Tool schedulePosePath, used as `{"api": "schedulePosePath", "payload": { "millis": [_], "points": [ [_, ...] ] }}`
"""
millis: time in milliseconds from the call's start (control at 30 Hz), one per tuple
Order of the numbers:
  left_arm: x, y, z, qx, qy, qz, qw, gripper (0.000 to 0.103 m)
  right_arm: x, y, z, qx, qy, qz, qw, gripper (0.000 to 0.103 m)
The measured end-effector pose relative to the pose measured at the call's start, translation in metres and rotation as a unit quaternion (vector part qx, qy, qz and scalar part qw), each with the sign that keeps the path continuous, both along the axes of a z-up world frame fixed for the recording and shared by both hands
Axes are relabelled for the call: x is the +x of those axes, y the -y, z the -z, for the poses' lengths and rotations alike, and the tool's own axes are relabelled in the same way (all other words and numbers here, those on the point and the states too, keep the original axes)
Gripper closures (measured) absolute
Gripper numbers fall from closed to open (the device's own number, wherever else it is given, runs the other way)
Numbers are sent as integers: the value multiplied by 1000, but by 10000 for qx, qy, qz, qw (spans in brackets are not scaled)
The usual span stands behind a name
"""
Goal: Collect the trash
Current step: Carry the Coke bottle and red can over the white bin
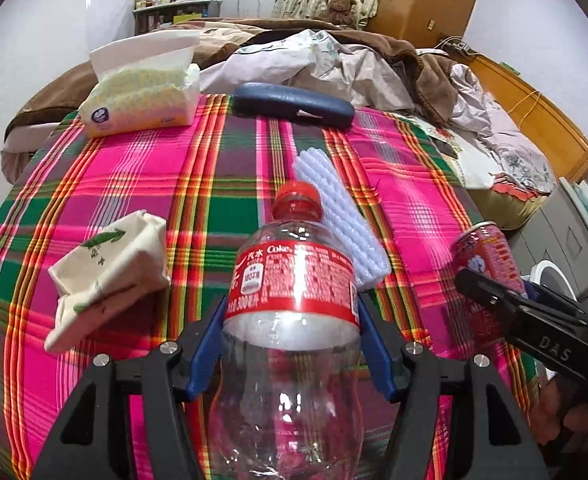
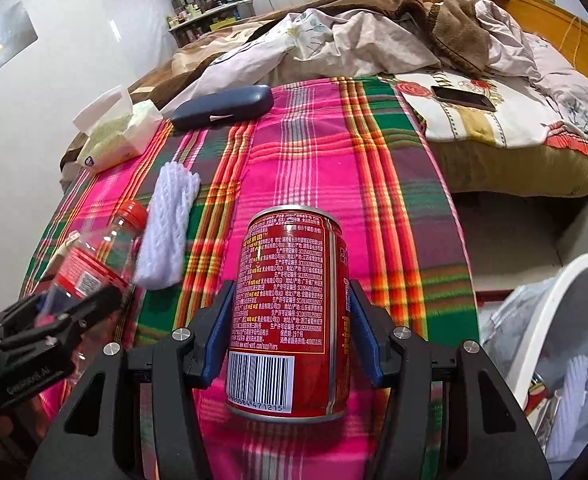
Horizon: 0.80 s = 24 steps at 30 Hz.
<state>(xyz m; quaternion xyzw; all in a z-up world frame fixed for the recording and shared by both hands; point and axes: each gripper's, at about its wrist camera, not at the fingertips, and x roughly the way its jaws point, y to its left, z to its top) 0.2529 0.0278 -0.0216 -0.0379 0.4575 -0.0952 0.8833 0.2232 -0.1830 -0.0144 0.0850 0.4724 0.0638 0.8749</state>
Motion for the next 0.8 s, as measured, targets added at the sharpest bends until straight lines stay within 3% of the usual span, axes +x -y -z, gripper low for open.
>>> {"api": "schedulePosePath", "payload": {
  "millis": [67,200,800],
  "points": [
    [1,3,0,121,45,-9,9999,38,-2,2,1,25,-34,15,10000,48],
    [10,4,11,103,-276,-58,9995,38,-6,4,2,10,-61,31,10000,48],
    [-46,21,-28,24,404,-10,9992,39,-38,14,-19,109,299,15,9995,48]
  ]
}}
